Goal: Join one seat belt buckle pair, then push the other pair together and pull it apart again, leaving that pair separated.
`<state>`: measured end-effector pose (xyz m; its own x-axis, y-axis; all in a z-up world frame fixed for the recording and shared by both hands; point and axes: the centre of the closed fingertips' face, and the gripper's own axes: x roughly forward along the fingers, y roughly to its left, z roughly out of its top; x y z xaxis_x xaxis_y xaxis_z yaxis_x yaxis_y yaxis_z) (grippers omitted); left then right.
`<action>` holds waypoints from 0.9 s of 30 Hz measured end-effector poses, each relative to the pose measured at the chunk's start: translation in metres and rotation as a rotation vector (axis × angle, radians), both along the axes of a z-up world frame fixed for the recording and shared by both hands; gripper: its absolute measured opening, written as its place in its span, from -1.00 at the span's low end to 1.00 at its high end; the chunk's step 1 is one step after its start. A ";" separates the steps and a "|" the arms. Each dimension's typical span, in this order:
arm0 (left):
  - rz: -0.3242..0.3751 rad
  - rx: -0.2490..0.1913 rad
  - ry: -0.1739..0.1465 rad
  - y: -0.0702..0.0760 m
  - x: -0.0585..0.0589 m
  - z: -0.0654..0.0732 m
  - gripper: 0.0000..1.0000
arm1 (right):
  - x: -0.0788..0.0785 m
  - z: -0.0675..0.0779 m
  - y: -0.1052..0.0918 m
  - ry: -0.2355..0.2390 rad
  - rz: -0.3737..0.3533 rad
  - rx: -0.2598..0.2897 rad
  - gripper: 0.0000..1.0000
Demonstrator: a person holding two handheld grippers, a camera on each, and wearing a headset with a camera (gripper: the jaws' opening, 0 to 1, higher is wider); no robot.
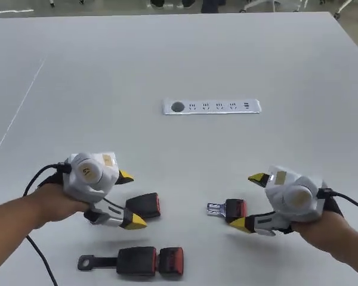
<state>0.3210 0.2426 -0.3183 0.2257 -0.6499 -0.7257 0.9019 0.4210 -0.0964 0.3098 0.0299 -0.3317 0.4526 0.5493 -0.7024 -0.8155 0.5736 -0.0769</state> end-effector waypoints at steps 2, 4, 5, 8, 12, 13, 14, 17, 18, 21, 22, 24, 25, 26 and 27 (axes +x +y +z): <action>0.045 -0.008 -0.009 0.007 -0.002 0.006 0.59 | 0.001 0.005 -0.005 -0.028 -0.051 0.001 0.63; 0.081 -0.015 0.008 0.012 -0.006 0.009 0.67 | -0.001 0.011 -0.004 -0.025 -0.107 0.044 0.65; 0.123 -0.004 0.028 0.017 -0.009 0.011 0.71 | -0.002 0.014 -0.005 -0.024 -0.145 0.060 0.67; 0.224 -0.070 0.013 0.019 -0.010 0.023 0.85 | -0.002 0.027 -0.007 -0.051 -0.217 0.117 0.70; 0.347 -0.154 -0.002 0.026 -0.018 0.035 0.98 | -0.007 0.041 -0.016 -0.084 -0.303 0.138 0.75; 0.369 -0.158 0.004 0.028 -0.021 0.035 1.00 | -0.009 0.042 -0.018 -0.085 -0.315 0.137 0.76; 0.383 -0.154 -0.005 0.031 -0.023 0.036 1.00 | -0.011 0.046 -0.020 -0.086 -0.331 0.150 0.77; 0.426 -0.190 -0.016 0.032 -0.035 0.044 1.00 | -0.019 0.055 -0.024 -0.106 -0.354 0.156 0.77; 0.433 -0.195 -0.018 0.033 -0.038 0.046 1.00 | -0.021 0.057 -0.025 -0.110 -0.359 0.157 0.77; 0.462 -0.215 -0.030 0.035 -0.046 0.054 1.00 | -0.029 0.066 -0.026 -0.122 -0.376 0.169 0.78; 0.476 -0.229 -0.032 0.036 -0.050 0.056 1.00 | -0.031 0.068 -0.026 -0.128 -0.380 0.169 0.78; 0.497 -0.232 -0.042 0.040 -0.056 0.059 1.00 | -0.037 0.073 -0.025 -0.139 -0.382 0.172 0.79; 0.507 -0.236 -0.059 0.042 -0.058 0.062 1.00 | -0.039 0.076 -0.025 -0.146 -0.383 0.173 0.80; 0.524 -0.245 -0.074 0.044 -0.062 0.065 1.00 | -0.043 0.080 -0.025 -0.157 -0.387 0.168 0.80; 0.533 -0.251 -0.082 0.045 -0.064 0.067 1.00 | -0.044 0.082 -0.026 -0.165 -0.392 0.165 0.81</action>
<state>0.2568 0.2881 -0.2510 0.6170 -0.5811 -0.5307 0.5814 0.7911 -0.1902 0.2653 0.0037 -0.2501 0.7471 0.4126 -0.5212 -0.5190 0.8519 -0.0695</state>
